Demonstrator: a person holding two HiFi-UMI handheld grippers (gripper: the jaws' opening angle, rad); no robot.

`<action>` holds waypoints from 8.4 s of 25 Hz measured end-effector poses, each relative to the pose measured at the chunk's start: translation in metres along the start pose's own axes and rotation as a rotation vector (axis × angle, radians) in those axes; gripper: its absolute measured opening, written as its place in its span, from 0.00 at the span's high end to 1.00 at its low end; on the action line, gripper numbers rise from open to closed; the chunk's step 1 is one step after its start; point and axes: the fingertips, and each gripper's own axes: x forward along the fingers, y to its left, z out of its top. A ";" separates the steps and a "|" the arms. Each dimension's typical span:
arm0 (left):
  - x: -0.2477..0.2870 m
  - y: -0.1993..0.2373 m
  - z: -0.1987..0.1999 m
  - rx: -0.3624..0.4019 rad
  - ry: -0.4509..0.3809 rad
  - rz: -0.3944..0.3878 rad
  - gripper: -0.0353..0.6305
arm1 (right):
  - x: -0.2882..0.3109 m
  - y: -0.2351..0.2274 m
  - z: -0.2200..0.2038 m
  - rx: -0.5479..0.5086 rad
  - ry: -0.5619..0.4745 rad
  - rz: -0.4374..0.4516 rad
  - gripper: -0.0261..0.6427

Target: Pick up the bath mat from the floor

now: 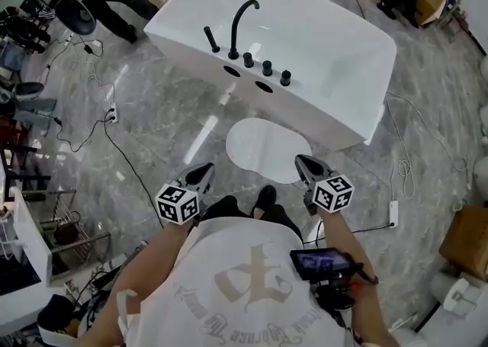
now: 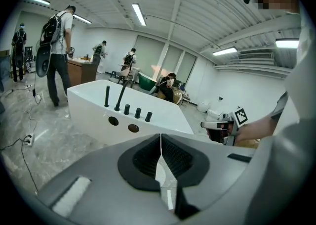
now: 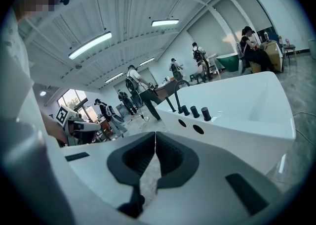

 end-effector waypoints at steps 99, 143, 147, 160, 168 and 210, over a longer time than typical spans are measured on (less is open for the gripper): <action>0.262 0.249 -0.219 -0.114 0.316 -0.102 0.93 | 0.288 -0.097 -0.216 0.213 0.192 -0.056 0.95; 0.470 0.469 -0.488 -0.239 0.344 0.076 0.93 | 0.512 -0.230 -0.318 0.072 0.111 0.118 0.95; 0.487 0.483 -0.511 -0.229 0.378 0.096 0.88 | 0.519 -0.234 -0.320 0.045 0.127 0.134 0.95; 0.544 0.519 -0.544 -0.206 0.457 0.121 0.70 | 0.509 -0.270 -0.312 0.061 0.090 0.110 0.95; 0.564 0.520 -0.551 -0.172 0.510 0.131 0.70 | 0.503 -0.287 -0.309 0.074 0.072 0.091 0.95; 0.546 0.464 -0.511 -0.157 0.546 -0.035 0.93 | 0.491 -0.297 -0.275 0.148 0.007 0.045 0.95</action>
